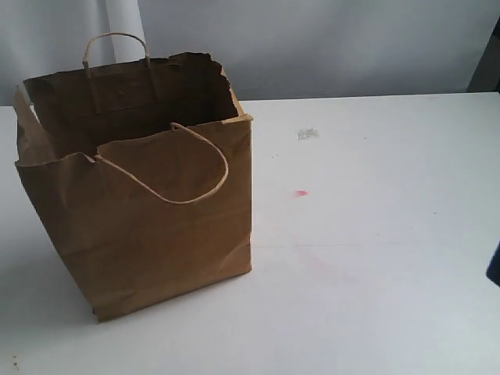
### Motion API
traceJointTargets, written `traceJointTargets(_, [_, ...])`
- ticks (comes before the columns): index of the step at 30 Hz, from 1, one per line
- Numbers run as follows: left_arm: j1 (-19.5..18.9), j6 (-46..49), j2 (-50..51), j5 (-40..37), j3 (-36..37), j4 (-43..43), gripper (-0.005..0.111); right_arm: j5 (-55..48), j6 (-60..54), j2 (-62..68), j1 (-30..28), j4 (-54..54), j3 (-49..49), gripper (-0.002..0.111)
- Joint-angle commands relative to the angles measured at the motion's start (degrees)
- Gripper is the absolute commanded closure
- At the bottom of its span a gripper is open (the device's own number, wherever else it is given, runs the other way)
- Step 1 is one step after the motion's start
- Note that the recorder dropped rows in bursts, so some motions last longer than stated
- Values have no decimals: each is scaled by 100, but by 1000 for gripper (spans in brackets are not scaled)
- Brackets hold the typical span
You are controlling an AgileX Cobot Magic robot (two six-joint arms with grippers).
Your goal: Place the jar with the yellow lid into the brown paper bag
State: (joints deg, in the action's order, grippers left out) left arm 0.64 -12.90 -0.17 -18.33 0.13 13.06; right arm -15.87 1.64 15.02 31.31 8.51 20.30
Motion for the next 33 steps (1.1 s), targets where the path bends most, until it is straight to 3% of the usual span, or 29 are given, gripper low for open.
traceJointTargets(1, [30, -22, 17, 54, -13, -22, 106, 22, 11, -359, 28, 34, -155, 108])
traceJointTargets(12, [30, -22, 17, 54, -13, -22, 106, 22, -1, -455, 28, 6, -155, 108])
traceJointTargets(19, [30, -22, 17, 54, -13, -22, 106, 31, -51, -540, 14, -675, -216, 108])
traceJointTargets(25, [30, -22, 17, 54, -13, -22, 106, 775, -51, -1136, -321, -1476, -983, 108])
traceJointTargets(33, [30, -22, 17, 54, -13, -22, 106, 1433, -55, -1502, -854, -1588, -1816, 108])
